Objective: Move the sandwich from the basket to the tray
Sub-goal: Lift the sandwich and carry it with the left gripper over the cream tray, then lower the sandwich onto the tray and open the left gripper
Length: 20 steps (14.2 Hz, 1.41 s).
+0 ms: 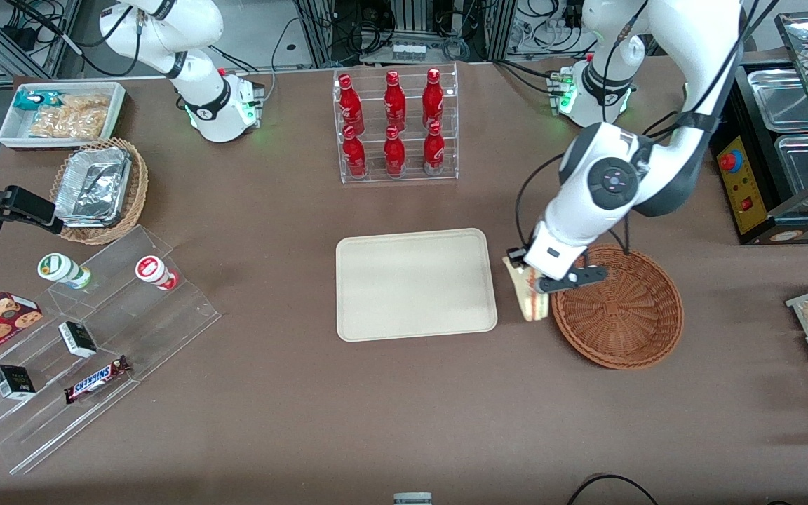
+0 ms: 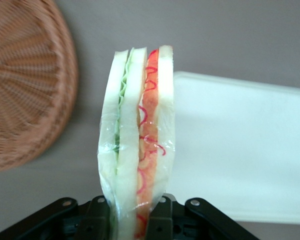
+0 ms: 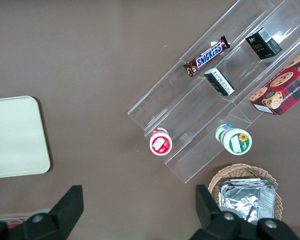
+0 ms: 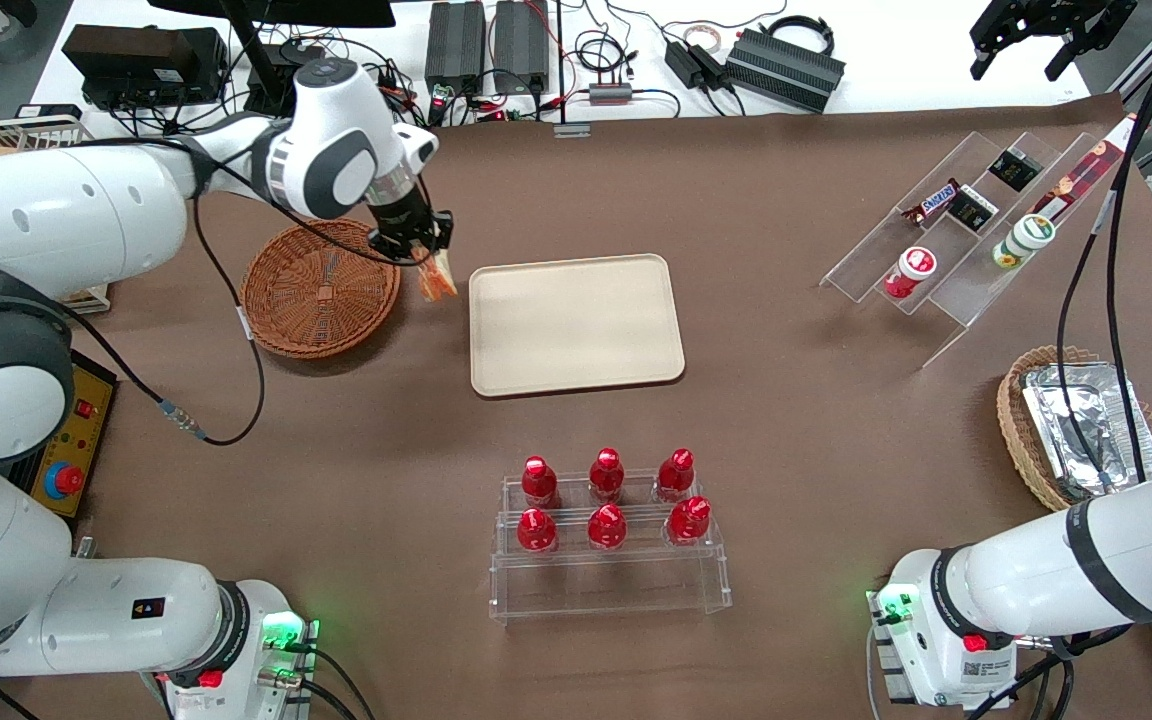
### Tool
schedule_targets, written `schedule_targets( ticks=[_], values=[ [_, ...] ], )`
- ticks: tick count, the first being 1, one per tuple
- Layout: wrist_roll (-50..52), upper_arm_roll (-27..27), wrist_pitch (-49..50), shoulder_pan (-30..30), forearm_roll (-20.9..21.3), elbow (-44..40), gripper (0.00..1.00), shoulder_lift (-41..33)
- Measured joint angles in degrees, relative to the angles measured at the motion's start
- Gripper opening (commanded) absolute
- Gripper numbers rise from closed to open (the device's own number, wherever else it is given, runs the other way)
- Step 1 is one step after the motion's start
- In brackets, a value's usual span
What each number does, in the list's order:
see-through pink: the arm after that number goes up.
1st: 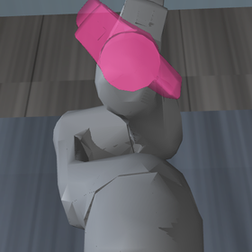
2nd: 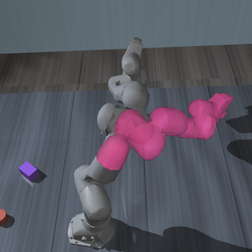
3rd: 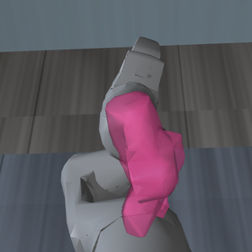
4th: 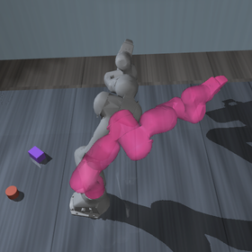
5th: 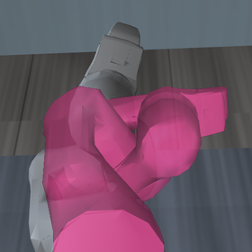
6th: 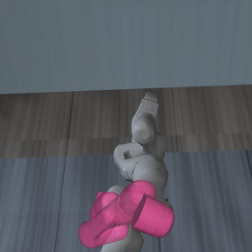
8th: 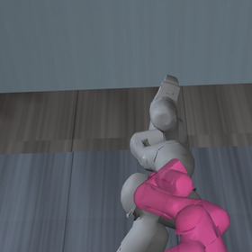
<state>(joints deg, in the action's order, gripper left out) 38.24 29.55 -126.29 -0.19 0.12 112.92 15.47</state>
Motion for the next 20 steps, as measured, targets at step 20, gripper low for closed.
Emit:
schedule_targets(
  ticks=[20],
  values=[
    [14.5,8.2,0.4,11.5,21.9,-21.6,0.15,27.7]
  ],
)
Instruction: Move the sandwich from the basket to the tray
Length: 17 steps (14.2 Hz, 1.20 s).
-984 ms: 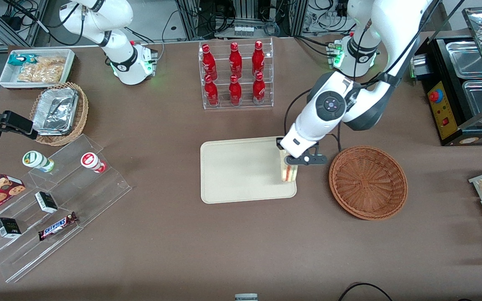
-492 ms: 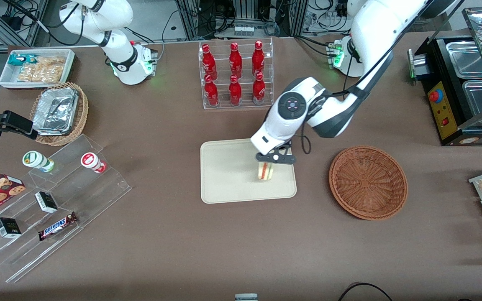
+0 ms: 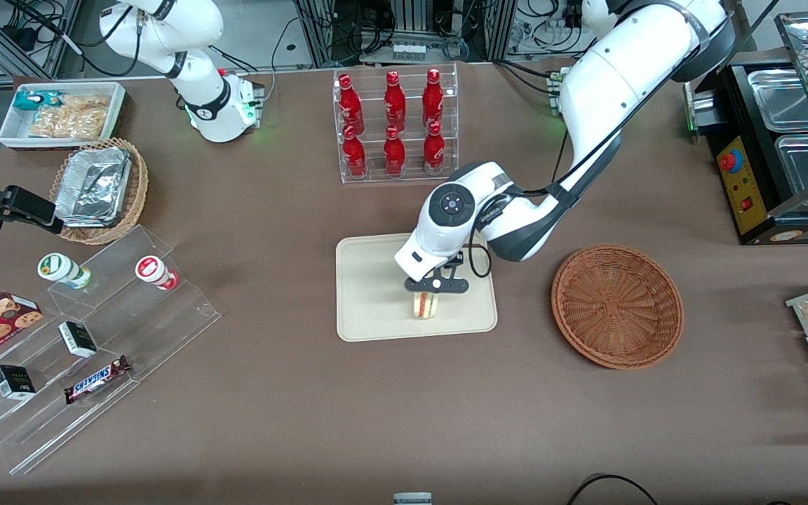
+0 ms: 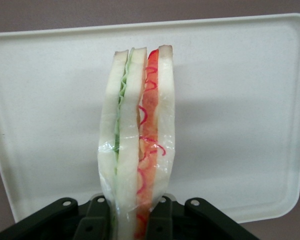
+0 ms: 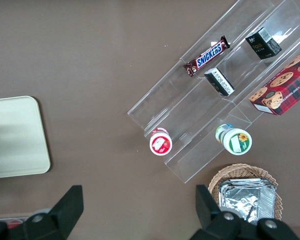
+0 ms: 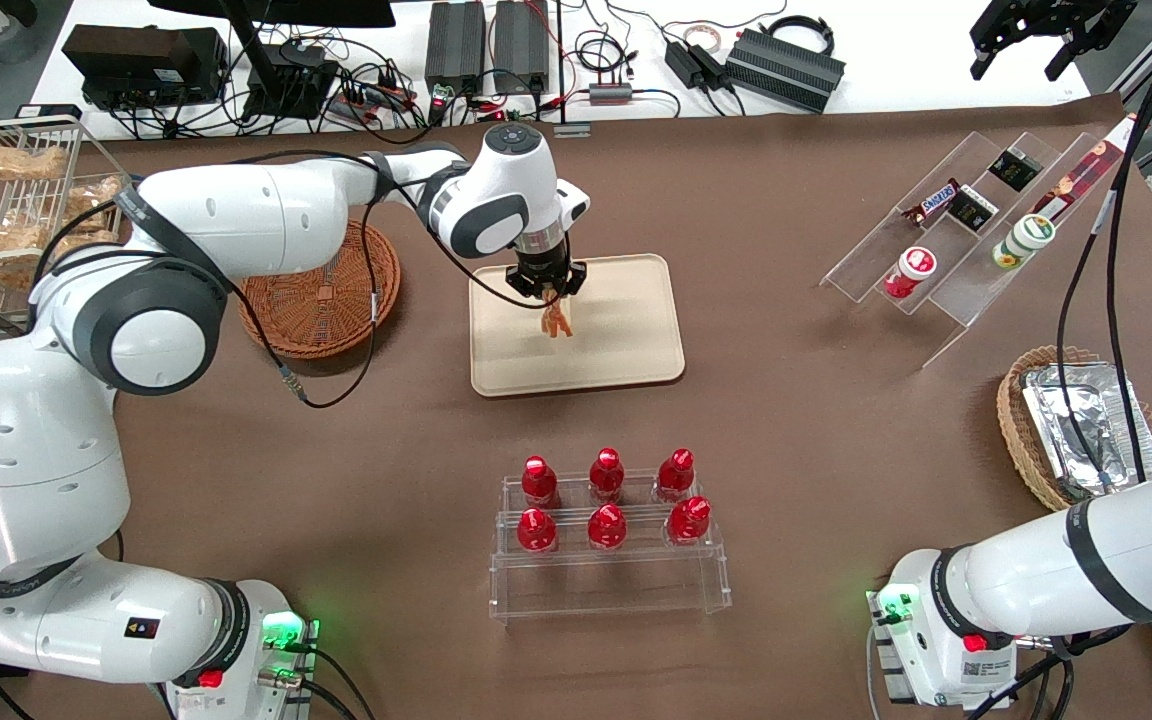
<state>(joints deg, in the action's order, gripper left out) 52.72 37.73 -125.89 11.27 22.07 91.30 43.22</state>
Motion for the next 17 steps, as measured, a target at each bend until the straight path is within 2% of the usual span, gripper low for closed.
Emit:
schedule_targets(
  ticks=[1,2,3,4,5,12,17],
  values=[
    [0.8,-0.3,0.0,0.6,1.0,-0.3,0.16,0.7],
    [1.9,-0.5,0.0,1.0,2.0,-0.5,0.25,1.2],
    [2.5,-0.5,0.0,1.3,2.6,-0.6,0.45,1.5],
    [2.8,-0.5,0.0,1.4,2.7,-0.7,0.83,1.7],
    [2.8,-0.6,0.0,1.4,2.8,-0.8,1.0,1.9],
    [3.0,-0.8,0.0,1.4,2.9,-3.9,1.0,2.0],
    [3.0,-4.6,2.0,1.3,3.3,-7.4,1.0,-1.3]
  ],
)
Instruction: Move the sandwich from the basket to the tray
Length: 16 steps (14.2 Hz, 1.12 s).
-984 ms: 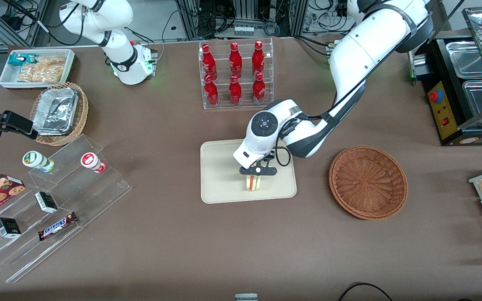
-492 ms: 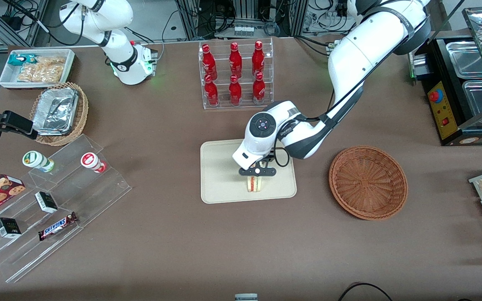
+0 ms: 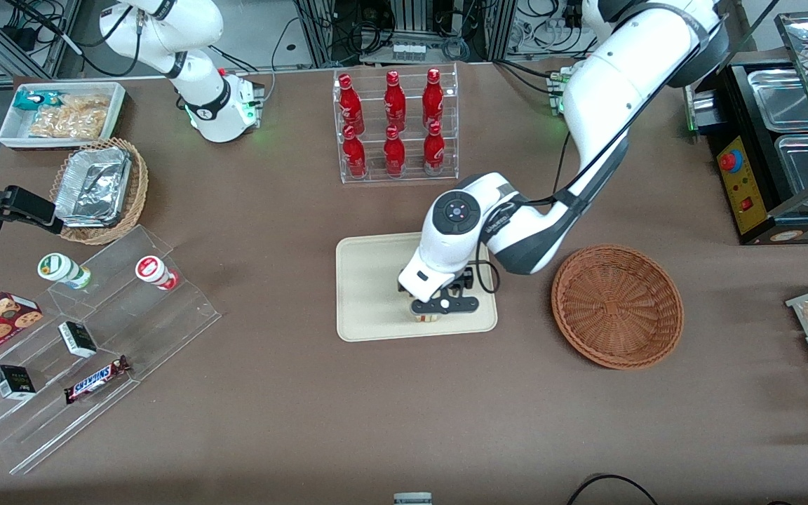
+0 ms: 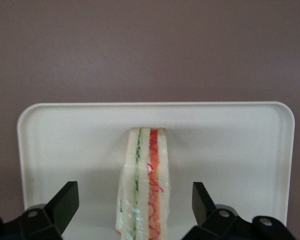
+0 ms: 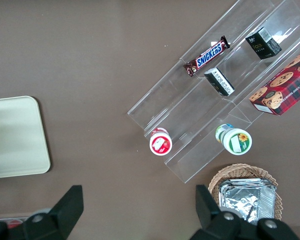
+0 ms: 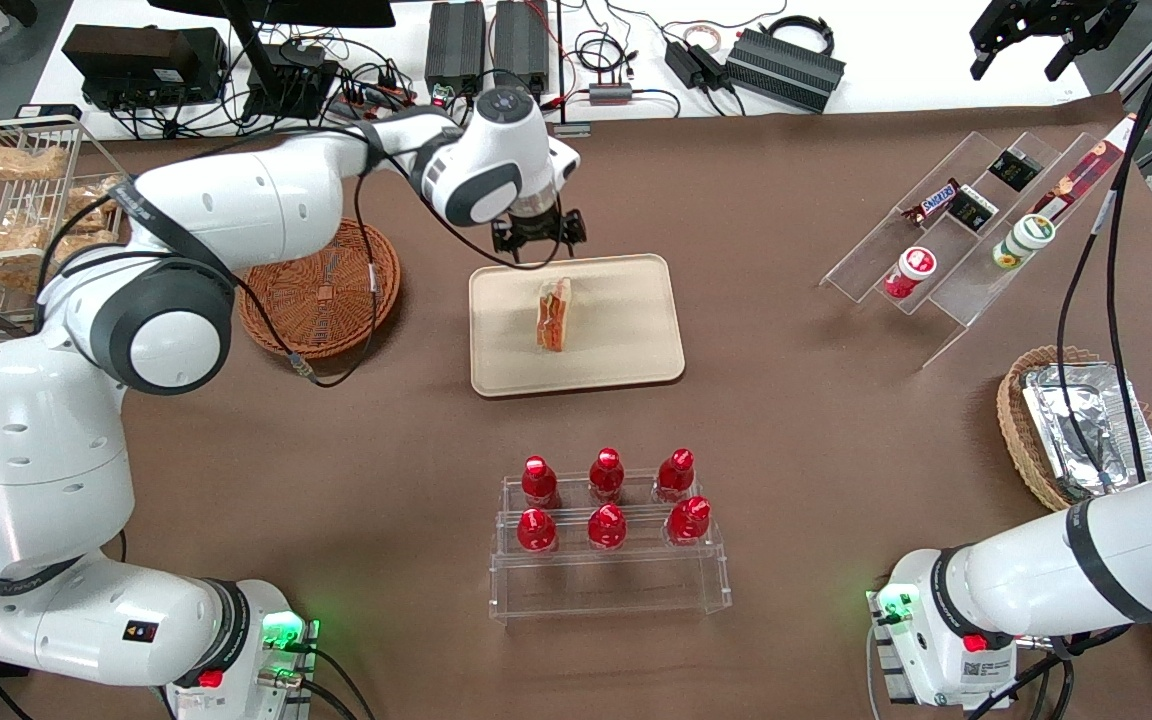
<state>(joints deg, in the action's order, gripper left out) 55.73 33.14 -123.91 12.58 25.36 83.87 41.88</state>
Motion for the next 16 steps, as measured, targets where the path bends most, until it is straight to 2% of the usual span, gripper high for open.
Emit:
schedule_targets(
  ticks=[3,9,12,16],
  values=[
    [0.0,-2.6,5.2,-1.4,-0.9,-0.5,1.0,-6.4],
    [-3.4,-3.3,20.8,-8.9,-5.2,0.2,1.0,-18.4],
    [-12.0,-4.8,27.2,-13.1,-9.8,1.1,1.0,-23.0],
    [-27.7,-13.4,33.2,-14.8,-15.5,1.5,1.0,-28.2]
  ],
)
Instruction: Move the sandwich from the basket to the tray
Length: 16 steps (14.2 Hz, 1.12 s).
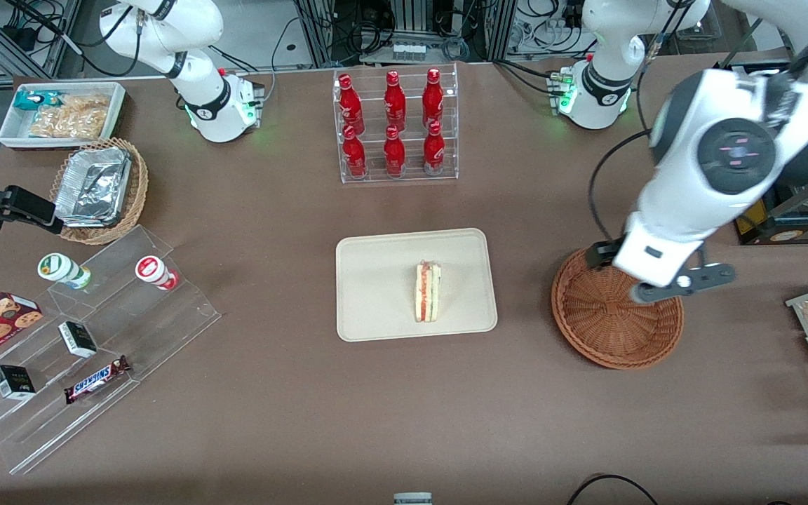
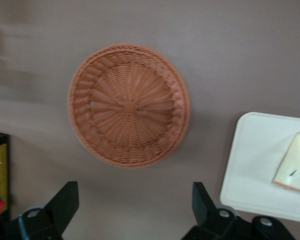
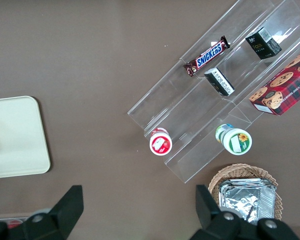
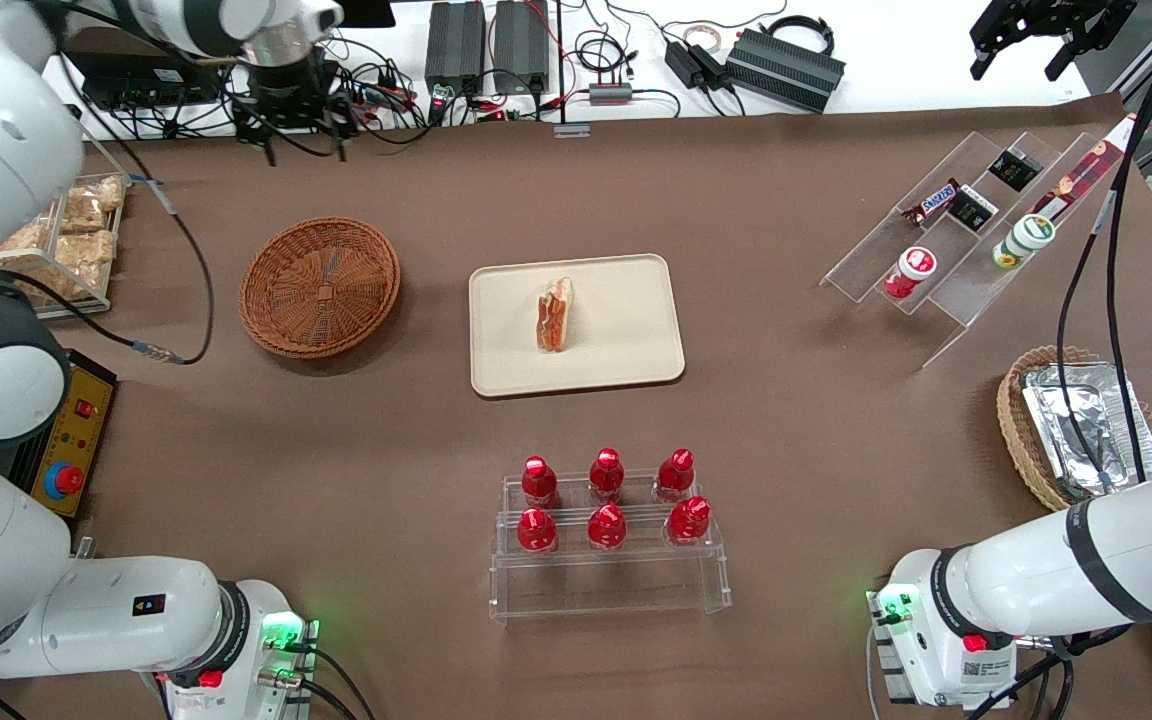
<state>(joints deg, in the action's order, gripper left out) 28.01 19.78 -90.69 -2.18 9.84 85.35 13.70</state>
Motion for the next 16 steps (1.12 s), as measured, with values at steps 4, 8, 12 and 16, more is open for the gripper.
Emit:
schedule_targets(
  ticks=[4,8,12,16],
  values=[
    [-12.9,-5.4,3.6,-2.0,-3.3,0.0,1.0,-4.3],
    [-20.1,-6.4,7.6,-4.2,-3.7,-0.9,1.0,-7.0],
    [-20.2,-6.0,8.3,-4.1,-8.5,-1.8,1.0,-7.8],
    [-20.2,-6.0,9.9,-4.1,-11.0,-1.7,1.0,-10.3]
  ],
)
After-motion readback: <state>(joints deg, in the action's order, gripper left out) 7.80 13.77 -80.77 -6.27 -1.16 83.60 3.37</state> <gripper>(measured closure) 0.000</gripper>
